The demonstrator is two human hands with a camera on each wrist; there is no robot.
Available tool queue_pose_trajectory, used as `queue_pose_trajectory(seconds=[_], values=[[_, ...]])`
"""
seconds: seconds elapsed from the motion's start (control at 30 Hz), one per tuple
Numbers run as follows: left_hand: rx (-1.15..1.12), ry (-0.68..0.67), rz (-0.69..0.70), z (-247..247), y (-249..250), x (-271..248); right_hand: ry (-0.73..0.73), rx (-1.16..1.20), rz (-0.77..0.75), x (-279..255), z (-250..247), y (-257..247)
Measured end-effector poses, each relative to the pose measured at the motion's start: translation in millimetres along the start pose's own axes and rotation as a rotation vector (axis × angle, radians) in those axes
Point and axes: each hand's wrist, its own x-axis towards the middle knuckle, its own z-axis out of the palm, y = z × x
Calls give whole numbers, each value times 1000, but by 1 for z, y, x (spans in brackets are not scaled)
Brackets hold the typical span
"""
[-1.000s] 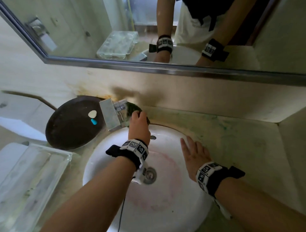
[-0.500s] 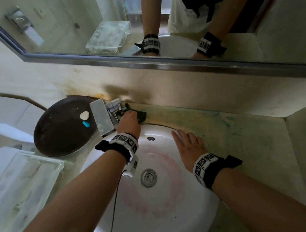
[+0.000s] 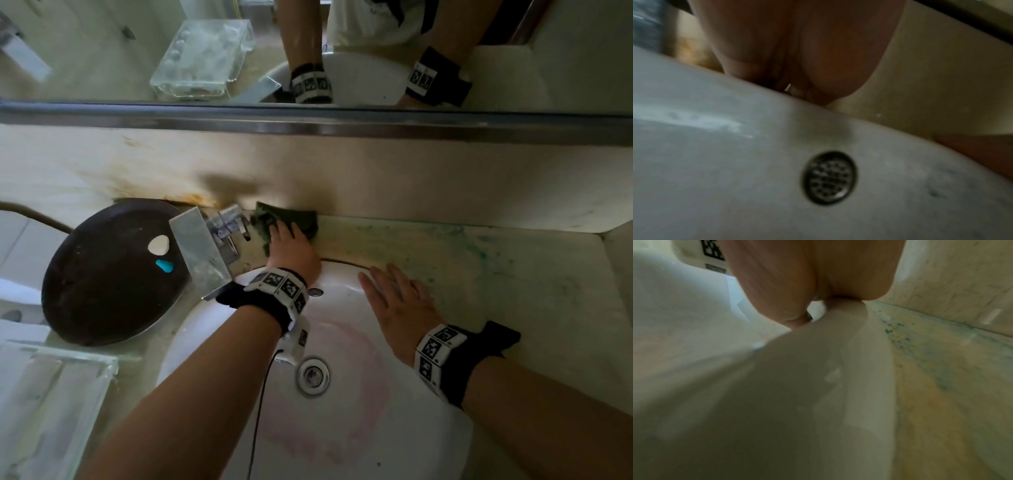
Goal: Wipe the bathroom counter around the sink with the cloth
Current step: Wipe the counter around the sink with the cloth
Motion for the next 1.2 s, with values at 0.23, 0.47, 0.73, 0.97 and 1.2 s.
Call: queue_pose_trajectory(seconds=[0.23, 0.47, 0.73, 0.97, 1.2], values=[[-125, 96, 234, 10, 5, 3, -41, -13, 8, 0, -5, -3], [-86, 243, -58, -5, -47, 0, -175, 105, 42, -7, -21, 0], [60, 48, 31, -6, -52, 11, -55, -9, 54, -13, -9, 3], [34, 31, 164, 3, 18, -4, 70, -96, 42, -8, 6, 3], [-60, 157, -89, 1, -42, 5, 77, -89, 67, -9, 9, 3]])
